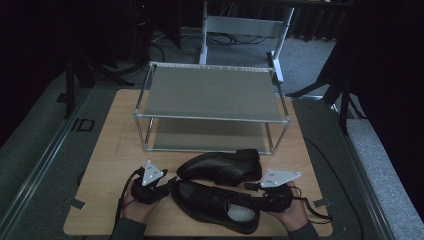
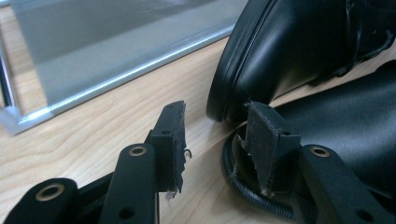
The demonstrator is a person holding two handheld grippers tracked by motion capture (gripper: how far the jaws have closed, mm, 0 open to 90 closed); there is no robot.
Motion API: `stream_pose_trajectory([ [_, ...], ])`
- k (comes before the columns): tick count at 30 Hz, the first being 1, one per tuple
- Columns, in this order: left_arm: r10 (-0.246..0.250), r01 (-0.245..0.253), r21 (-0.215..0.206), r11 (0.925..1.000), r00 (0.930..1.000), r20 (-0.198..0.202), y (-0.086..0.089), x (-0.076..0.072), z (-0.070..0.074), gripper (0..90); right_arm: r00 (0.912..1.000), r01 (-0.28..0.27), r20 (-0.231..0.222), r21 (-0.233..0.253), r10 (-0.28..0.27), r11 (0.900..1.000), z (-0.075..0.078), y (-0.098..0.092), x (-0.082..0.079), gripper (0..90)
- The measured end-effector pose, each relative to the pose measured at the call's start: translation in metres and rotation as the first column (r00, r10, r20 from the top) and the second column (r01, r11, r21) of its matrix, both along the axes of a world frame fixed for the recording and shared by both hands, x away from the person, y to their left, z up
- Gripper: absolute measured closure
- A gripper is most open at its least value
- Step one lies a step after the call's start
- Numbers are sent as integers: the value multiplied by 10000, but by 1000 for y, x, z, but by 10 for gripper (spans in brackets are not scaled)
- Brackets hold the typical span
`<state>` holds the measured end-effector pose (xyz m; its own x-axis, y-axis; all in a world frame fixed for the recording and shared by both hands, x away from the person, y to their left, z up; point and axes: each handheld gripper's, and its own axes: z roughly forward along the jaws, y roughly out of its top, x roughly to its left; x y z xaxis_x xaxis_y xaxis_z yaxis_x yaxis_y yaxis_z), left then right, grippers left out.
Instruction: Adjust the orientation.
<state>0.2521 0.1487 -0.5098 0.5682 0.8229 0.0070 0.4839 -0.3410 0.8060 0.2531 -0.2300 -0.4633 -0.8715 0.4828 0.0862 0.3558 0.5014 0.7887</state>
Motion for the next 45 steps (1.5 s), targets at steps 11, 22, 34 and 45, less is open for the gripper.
stream_pose_trajectory([
  [11, -137, 137, 15, 9999, 9999, 101, -11, 8, -1, 513, 9519, 2965, 701, 366, -2984, 9543, -10, -43, 24, 470],
  [22, -416, 414, 76, 9991, 9989, 198, -20, 16, -5, 450, 8984, 4252, 1661, -977, -4066, 8998, -37, -35, 50, 347],
  [34, -360, 356, 155, 9992, 9990, 251, -25, 19, -7, 443, 9061, 4117, 1457, -883, -3971, 9070, -39, -36, 54, 306],
  [45, -847, 846, 216, 9962, 9964, 47, -33, 26, -9, 453, 9331, 3524, 1192, -1144, -3393, 9288, -44, -28, 55, 294],
])
